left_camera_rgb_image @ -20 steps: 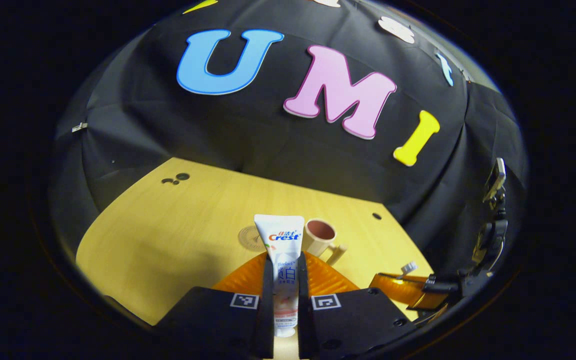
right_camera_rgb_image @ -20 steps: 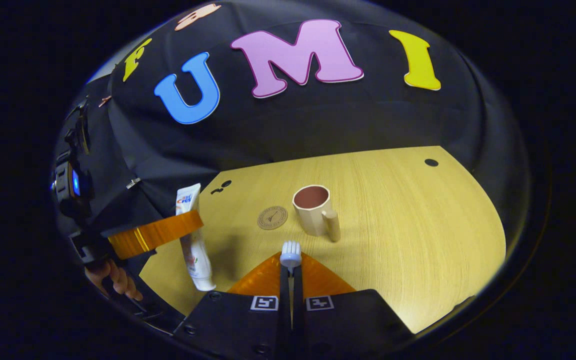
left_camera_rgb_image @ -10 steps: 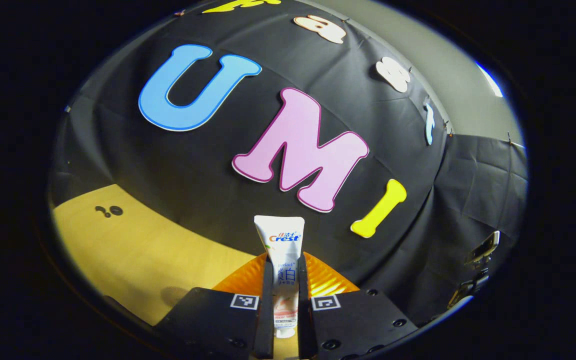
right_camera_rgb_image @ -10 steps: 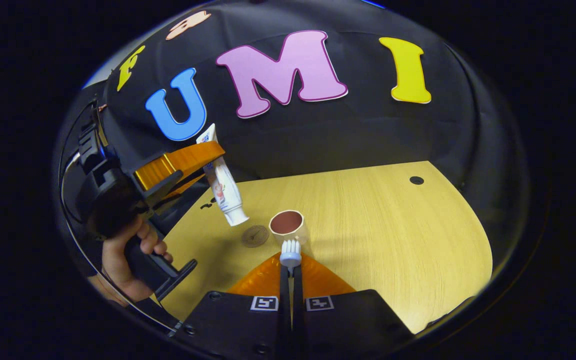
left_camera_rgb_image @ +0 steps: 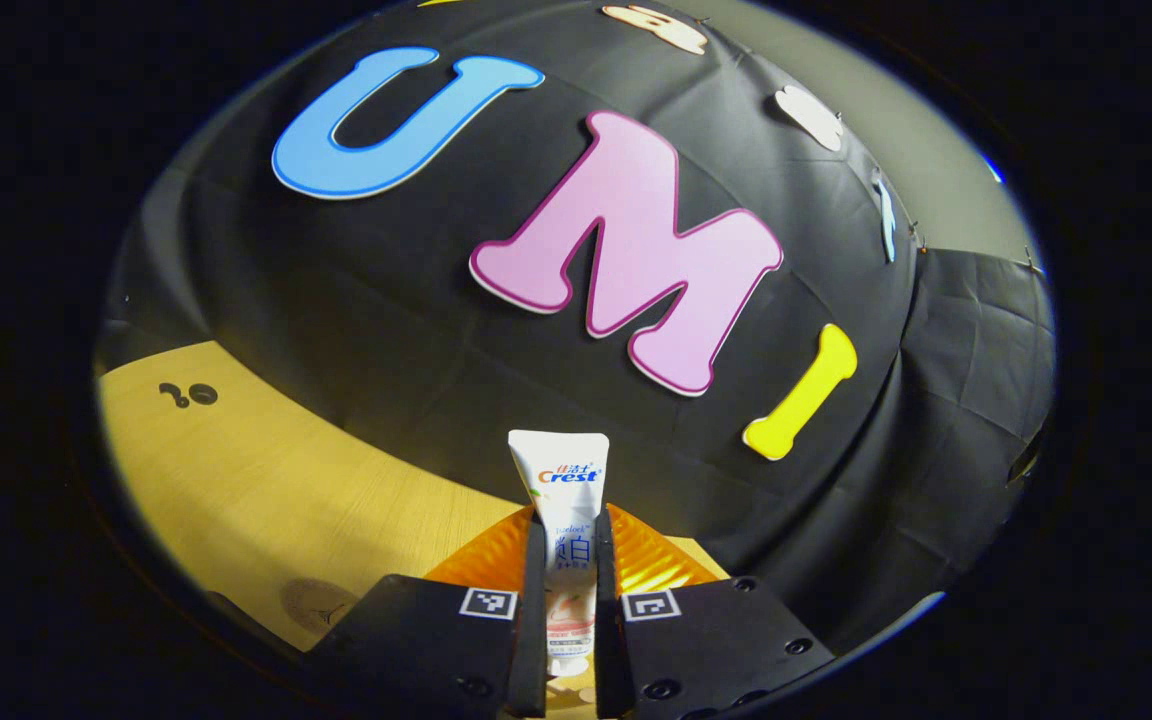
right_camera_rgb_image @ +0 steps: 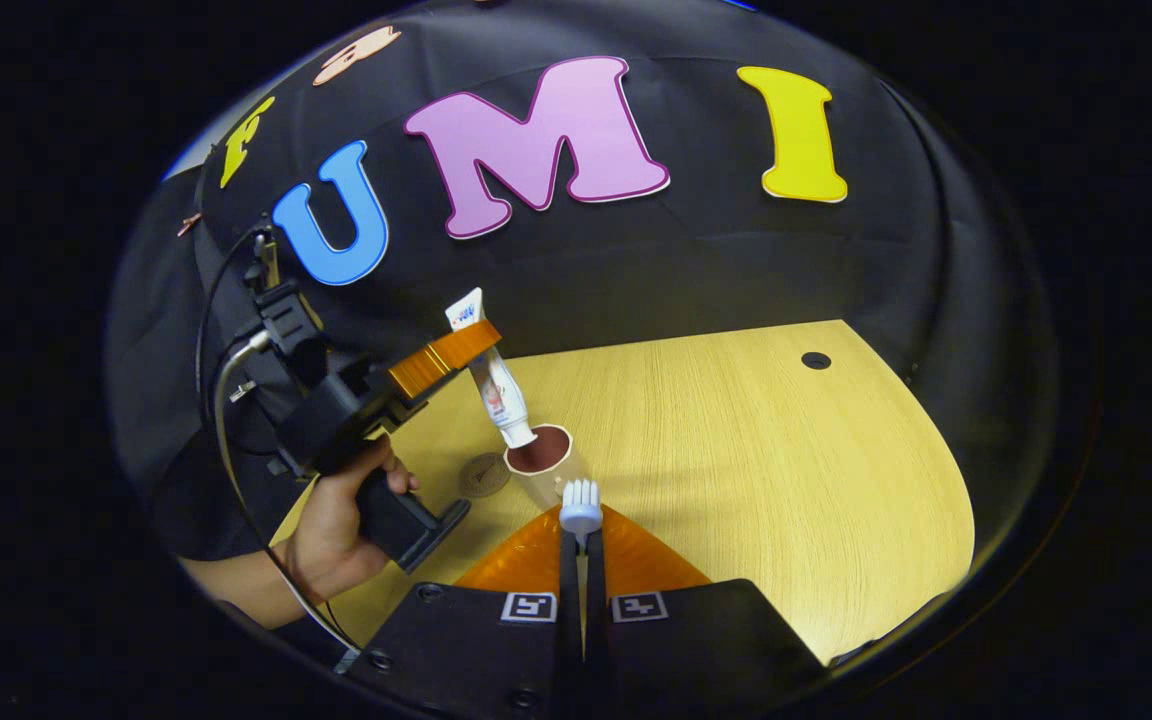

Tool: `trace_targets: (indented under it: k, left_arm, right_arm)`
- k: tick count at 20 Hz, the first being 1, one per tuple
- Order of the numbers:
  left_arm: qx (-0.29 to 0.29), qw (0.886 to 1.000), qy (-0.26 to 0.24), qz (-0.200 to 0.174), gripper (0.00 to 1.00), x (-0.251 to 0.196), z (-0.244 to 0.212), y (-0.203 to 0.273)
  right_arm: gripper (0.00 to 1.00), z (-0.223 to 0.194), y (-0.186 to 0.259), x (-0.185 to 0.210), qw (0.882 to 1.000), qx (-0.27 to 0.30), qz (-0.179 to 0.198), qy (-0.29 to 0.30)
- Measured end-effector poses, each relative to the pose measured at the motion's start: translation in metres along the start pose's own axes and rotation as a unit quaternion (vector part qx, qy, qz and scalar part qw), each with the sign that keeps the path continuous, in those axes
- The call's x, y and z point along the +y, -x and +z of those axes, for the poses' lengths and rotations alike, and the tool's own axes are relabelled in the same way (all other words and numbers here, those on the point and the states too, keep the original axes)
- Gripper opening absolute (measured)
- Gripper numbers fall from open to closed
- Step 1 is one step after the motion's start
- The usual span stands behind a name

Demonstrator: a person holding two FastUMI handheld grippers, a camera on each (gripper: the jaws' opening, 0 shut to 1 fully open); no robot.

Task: Put the toothbrush and toothpaste on the desktop into the cup, then pick up the cup and place it on the coaster on the desktop.

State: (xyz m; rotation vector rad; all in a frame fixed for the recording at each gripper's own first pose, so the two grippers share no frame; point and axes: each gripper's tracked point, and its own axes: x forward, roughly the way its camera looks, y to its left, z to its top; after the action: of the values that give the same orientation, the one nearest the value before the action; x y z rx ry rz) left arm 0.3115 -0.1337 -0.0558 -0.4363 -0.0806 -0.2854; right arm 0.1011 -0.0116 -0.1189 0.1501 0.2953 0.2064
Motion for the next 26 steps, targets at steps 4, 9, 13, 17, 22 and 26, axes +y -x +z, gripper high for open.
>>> trace_targets:
  k: [4, 9, 13, 17, 22, 26]
  left_arm:
    - [0.009, 1.000, -0.010, 0.005, 0.23, 0.009, -0.021, -0.011]
    - [0.044, 0.998, -0.030, 0.017, 0.25, 0.018, -0.054, -0.017]
    - [0.065, 0.997, -0.044, 0.025, 0.28, 0.022, -0.069, -0.020]
    - [0.092, 0.995, -0.024, 0.042, 0.30, 0.034, -0.091, -0.006]
    - [0.101, 0.994, 0.002, 0.039, 0.34, 0.034, -0.098, 0.002]
    - [0.107, 0.993, -0.011, 0.041, 0.41, 0.033, -0.096, 0.008]
  right_arm:
    - [0.05, 0.001, -0.007, -0.010, 1.000, 0.002, -0.004, 0.005]
    - [0.05, 0.000, -0.018, -0.018, 1.000, 0.009, -0.002, 0.002]
    - [0.05, 0.002, -0.025, -0.024, 1.000, 0.010, -0.001, -0.002]
    - [0.05, 0.003, -0.027, -0.026, 1.000, 0.010, -0.002, -0.003]
    - [0.05, 0.002, -0.030, -0.026, 1.000, 0.012, -0.008, 0.001]
    - [0.05, 0.004, -0.030, -0.024, 1.000, 0.010, -0.004, -0.004]
